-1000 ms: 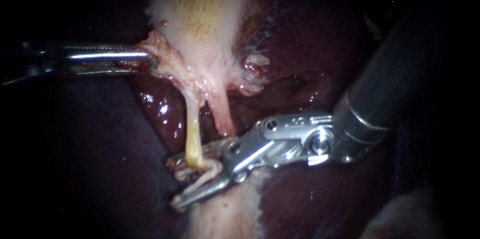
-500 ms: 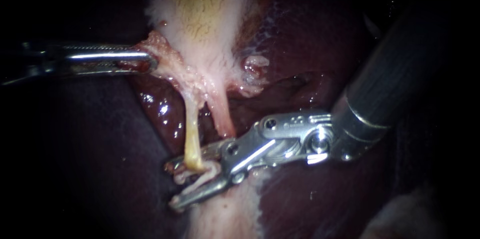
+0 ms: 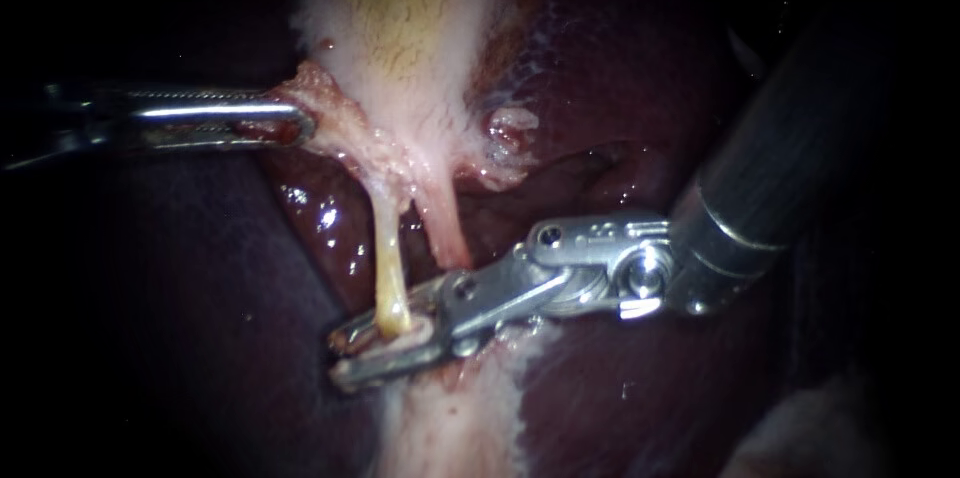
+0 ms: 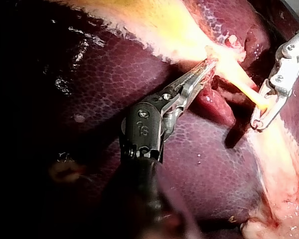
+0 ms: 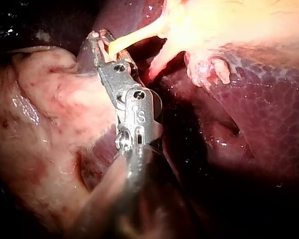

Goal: Clipping second clip left tube

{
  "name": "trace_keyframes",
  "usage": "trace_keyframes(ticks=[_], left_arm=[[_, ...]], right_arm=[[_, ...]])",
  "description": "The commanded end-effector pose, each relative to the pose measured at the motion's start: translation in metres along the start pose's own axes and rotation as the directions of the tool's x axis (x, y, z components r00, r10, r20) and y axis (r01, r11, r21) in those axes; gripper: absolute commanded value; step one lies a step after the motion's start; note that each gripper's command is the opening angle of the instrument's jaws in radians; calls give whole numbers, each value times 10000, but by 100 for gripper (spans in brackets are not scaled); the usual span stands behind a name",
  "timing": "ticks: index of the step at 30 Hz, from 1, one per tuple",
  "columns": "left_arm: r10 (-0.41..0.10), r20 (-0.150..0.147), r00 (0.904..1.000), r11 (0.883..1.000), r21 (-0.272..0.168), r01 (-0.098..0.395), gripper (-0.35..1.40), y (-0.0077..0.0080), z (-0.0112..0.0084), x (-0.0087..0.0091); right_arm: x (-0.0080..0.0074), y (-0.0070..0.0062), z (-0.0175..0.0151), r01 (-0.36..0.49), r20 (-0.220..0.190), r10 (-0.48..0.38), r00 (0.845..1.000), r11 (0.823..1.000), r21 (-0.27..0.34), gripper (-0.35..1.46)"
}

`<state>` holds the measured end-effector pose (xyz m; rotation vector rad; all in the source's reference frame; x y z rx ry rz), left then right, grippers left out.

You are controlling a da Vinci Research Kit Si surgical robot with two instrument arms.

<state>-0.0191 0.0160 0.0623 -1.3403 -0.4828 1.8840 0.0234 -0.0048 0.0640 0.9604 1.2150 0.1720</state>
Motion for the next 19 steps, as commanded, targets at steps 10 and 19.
trace_keyframes(ticks=[10,19], left_arm=[[0,0,10000,10000,-1,0,-35,0,0,0],[1,0,10000,10000,-1,-1,-35,-1,1,0]], right_arm=[[-1,1,-4,-443,333,445,9985,9990,-55,-35],[-2,2,-5,-503,327,505,9982,9987,-56,-35]])
